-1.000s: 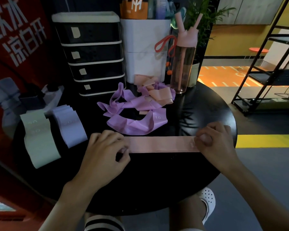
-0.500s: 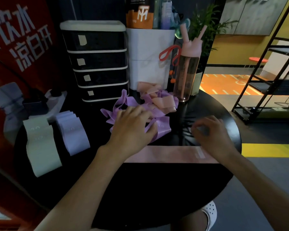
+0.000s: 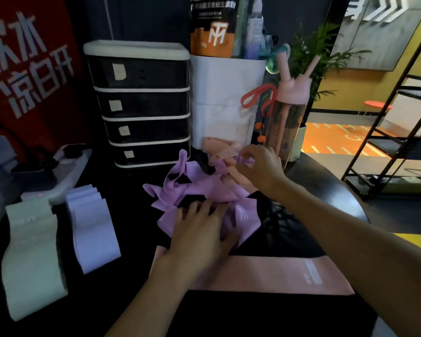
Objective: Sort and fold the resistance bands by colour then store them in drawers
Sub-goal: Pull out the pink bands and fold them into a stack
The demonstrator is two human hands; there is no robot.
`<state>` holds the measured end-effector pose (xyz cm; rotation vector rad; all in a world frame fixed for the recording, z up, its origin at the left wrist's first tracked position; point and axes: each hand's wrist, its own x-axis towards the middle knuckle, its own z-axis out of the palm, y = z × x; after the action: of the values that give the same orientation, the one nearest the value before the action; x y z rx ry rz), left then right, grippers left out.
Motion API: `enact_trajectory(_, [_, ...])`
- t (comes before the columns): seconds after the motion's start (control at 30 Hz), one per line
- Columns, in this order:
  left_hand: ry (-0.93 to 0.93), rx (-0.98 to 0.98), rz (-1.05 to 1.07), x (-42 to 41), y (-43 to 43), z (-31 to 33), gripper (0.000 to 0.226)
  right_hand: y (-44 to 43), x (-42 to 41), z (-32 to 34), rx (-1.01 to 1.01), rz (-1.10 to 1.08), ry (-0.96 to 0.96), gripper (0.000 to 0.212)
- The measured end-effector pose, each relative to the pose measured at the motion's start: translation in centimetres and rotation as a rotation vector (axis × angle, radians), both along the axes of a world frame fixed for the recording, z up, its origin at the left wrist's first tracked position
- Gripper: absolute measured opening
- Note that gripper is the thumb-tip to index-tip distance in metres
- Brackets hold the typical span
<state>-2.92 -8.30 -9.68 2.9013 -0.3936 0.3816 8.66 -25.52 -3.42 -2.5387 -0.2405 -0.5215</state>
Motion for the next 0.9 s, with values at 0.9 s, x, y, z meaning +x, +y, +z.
enact_trajectory(0.9, [-0.040, -0.100, 0.021, -0.3, -0.1, 0.3, 0.054, 1.6, 1.9, 1.4, 0.093, 0.035, -0.031, 0.023])
